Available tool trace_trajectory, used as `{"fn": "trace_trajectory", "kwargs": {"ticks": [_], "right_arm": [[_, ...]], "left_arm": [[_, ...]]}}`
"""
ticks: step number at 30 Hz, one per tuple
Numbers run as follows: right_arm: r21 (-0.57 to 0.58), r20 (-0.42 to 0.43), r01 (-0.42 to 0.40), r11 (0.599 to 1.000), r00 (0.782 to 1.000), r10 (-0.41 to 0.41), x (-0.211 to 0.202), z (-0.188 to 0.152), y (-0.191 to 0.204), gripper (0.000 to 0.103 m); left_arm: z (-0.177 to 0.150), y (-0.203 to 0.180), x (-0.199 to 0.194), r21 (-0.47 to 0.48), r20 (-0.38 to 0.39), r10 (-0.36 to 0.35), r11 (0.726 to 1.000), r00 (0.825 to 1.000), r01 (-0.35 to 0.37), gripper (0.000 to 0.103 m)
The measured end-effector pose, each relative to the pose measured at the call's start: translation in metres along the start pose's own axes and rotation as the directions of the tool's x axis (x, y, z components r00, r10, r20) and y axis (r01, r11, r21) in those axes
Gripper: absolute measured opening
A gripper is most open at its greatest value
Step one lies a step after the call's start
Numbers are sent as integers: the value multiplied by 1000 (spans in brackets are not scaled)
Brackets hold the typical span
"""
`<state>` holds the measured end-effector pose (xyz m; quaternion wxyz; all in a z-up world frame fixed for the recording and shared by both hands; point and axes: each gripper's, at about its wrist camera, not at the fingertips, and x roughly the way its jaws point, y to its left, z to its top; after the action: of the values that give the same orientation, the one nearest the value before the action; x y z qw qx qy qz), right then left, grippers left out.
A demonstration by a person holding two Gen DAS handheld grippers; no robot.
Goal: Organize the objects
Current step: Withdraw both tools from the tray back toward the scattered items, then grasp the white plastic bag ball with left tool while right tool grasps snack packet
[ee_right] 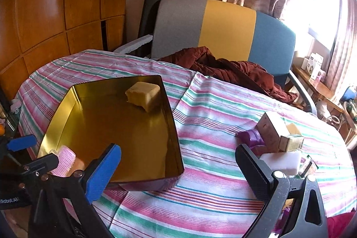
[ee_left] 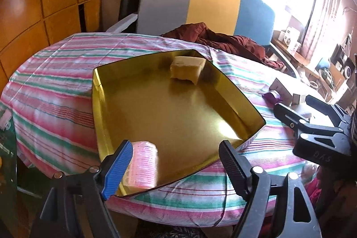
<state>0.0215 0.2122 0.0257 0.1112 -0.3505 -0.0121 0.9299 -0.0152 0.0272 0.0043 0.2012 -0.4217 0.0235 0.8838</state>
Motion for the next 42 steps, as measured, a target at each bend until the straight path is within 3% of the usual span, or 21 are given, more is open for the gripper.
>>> {"fn": "trace_trajectory", "kwargs": {"ticks": [4, 11, 18, 26, 31, 34, 38, 42], "right_arm": [[13, -19, 16, 1000, 1000, -16, 2, -7, -12, 103], [67, -71, 79, 995, 995, -75, 3, -26, -51, 103], [153, -105, 176, 972, 981, -161, -16, -38, -121, 103], [267, -163, 347, 899, 936, -313, -66, -58, -226, 103], [299, -215, 418, 858, 905, -366, -84, -79, -262, 103], [316, -234, 427, 847, 900, -366, -89, -88, -272, 103], [318, -245, 431, 844, 898, -366, -91, -98, -274, 103], [321, -258, 432, 843, 896, -361, -89, -105, -277, 103]], "left_arm": [[7, -17, 3, 51, 2, -16, 999, 1000, 16, 81], [16, -60, 14, 146, -12, -112, 983, 994, 113, 81], [21, -117, 29, 267, -68, -233, 933, 970, 242, 81], [4, -193, 51, 389, -220, -376, 812, 900, 435, 81], [-16, -243, 53, 453, -317, -437, 710, 842, 539, 80], [-27, -267, 59, 454, -377, -449, 673, 810, 584, 80], [-39, -293, 71, 422, -436, -434, 675, 788, 605, 80], [-51, -312, 86, 398, -472, -409, 692, 781, 602, 79]]}}
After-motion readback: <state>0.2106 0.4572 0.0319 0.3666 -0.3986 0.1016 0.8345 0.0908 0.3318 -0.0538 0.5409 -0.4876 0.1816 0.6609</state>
